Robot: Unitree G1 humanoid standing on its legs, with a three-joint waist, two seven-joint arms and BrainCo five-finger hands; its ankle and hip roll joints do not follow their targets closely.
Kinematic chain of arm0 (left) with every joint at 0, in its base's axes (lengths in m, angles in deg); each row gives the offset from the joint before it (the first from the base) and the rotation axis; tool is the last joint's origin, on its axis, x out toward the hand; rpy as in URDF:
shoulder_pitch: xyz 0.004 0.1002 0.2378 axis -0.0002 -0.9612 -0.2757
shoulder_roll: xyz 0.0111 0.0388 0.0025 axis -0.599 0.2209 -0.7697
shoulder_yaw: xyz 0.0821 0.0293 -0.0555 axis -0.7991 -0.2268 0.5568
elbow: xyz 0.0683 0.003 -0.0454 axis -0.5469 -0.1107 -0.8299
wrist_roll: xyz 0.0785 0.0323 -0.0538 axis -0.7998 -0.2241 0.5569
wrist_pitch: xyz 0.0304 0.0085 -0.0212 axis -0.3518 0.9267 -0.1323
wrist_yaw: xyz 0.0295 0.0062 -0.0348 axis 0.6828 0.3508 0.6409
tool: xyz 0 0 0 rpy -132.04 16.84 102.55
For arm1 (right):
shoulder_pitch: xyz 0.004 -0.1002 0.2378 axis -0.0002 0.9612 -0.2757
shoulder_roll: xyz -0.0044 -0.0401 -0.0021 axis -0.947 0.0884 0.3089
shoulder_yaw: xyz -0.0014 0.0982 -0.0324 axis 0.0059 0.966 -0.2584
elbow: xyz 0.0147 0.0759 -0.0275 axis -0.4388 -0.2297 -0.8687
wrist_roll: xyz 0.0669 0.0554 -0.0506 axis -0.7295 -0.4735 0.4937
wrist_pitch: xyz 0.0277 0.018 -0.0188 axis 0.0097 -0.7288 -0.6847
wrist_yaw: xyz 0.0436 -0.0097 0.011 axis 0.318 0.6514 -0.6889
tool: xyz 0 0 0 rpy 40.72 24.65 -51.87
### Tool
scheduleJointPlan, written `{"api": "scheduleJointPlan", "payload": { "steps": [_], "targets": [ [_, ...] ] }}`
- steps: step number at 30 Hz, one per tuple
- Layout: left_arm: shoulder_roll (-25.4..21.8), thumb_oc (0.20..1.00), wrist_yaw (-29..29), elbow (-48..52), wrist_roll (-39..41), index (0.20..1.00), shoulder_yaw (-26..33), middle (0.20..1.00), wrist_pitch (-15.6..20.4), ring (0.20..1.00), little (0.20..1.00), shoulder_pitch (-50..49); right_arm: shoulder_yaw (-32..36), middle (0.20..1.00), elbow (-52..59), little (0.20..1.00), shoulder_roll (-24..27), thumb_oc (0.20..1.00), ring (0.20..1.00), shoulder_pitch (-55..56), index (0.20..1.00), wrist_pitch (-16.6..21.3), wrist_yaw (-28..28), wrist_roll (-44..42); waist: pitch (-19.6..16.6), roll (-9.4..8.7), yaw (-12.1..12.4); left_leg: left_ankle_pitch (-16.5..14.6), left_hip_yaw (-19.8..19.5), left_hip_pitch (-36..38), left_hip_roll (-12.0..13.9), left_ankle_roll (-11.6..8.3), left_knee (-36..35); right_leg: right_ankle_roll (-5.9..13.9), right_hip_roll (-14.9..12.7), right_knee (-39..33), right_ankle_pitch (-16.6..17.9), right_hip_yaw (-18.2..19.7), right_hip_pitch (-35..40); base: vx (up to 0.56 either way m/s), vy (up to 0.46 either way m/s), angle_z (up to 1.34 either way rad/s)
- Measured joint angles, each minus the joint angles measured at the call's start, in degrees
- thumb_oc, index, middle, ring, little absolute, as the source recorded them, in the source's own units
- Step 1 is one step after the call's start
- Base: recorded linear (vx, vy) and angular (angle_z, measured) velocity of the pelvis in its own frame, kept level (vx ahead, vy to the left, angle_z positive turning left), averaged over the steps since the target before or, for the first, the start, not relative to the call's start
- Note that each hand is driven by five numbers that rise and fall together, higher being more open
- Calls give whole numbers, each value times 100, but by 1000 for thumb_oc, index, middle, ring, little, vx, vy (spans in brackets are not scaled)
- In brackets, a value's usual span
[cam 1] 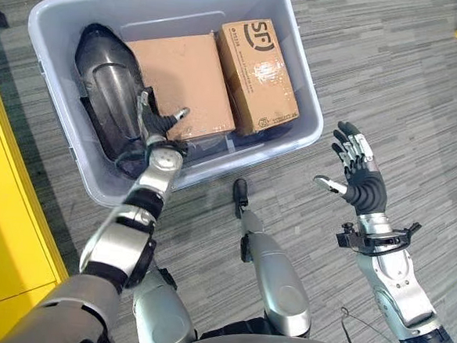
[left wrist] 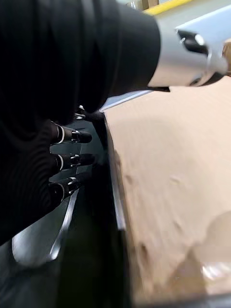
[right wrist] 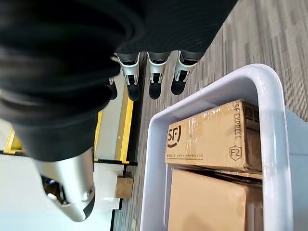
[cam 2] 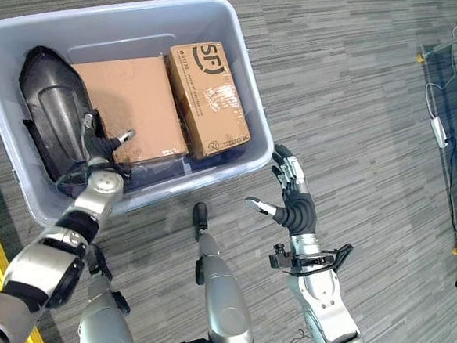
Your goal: Move parts from the plastic box to the shelf.
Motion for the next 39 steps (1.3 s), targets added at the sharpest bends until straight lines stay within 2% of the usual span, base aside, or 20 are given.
{"api": "scheduleJointPlan", "payload": {
  "steps": [3, 8, 11, 15, 19, 25, 32, 35, 39],
  "targets": [
    [-7, 1000, 175, -385, 313, 1000, 153, 1000, -15, 1000, 1000, 140, -22, 1000, -3, 1000, 62, 1000, 1000, 59, 1000, -18, -34, -92, -117, -48, -34, -2, 129, 69, -1, -2, 0, -9, 15, 1, 15, 89, -10, 2, 16, -15],
    [148, 1000, 574, -659, 514, 1000, 87, 1000, -449, 1000, 1000, 129, -24, 1000, -12, 1000, 86, 1000, 1000, 119, 1000, -50, -134, -103, -508, -41, -48, -26, 256, 150, -18, -21, -1, 0, 13, 0, 23, 195, -16, 5, 18, -10],
    [302, 1000, 735, -626, 448, 1000, -318, 1000, -564, 1000, 1000, 86, -25, 1000, -14, 1000, 82, 1000, 1000, 110, 1000, -143, -203, -159, -540, -26, -26, -22, 252, 155, -34, -17, -1, 5, -6, 0, 34, 193, -3, 0, 0, 0],
    [780, 1000, 919, -400, -77, 1000, -960, 1000, -644, 1000, 1000, -197, -10, 1000, -15, 1000, 82, 1000, 1000, 123, 1000, -203, -255, -256, -562, 33, -22, -18, 242, 160, -47, -12, -1, 5, -20, 0, 37, 187, 9, 0, 0, 0],
    [1219, 1000, 1011, -383, -241, 1000, -1028, 1000, -642, 1000, 1000, -437, -10, 1000, -84, 1000, 77, 1000, 1000, 101, 1000, -218, -319, -262, -556, 63, -6, -14, 229, 165, -61, -7, -1, 5, -38, 0, 41, 176, 26, 1, 4, 1],
    [1438, 1000, 1149, -162, -846, 1000, -1231, 1000, -681, 1000, 1000, -938, -2, 1000, -111, 1000, 84, 1000, 1000, 96, 1000, -248, -327, -260, -563, 333, 24, -20, 219, 174, -123, 6, -6, 13, -102, -2, 40, 176, 46, 1, 4, 1],
    [1458, 1000, 1299, 249, -876, 1000, -1212, 1000, -712, 1000, 1000, -1250, 14, 1000, -193, 1000, 82, 1000, 1000, 87, 1000, -284, -316, -253, -493, 588, 174, -21, 191, 245, -132, 11, -9, 56, -122, -4, -1, 154, 131, 0, 5, 2],
    [1358, 1000, 1300, 871, -865, 1000, -1192, 1000, -696, 1000, 1000, -1580, 53, 1000, -195, 1000, 82, 1000, 1000, 82, 1000, -289, -295, -251, -413, 716, 240, -20, 160, 246, -162, 18, -22, 47, -156, -3, 5, 124, 156, 5, 16, 7],
    [905, 1000, 1384, 2646, -735, 1000, -1180, 1000, -624, 1000, 1000, -2514, 304, 1000, -195, 1000, 80, 1000, 1000, 94, 1000, -300, -193, -243, -272, 950, 376, -21, 52, 275, -235, 45, -28, 60, -246, -3, 2, 27, 274, 0, 15, 15]
  ]
}}
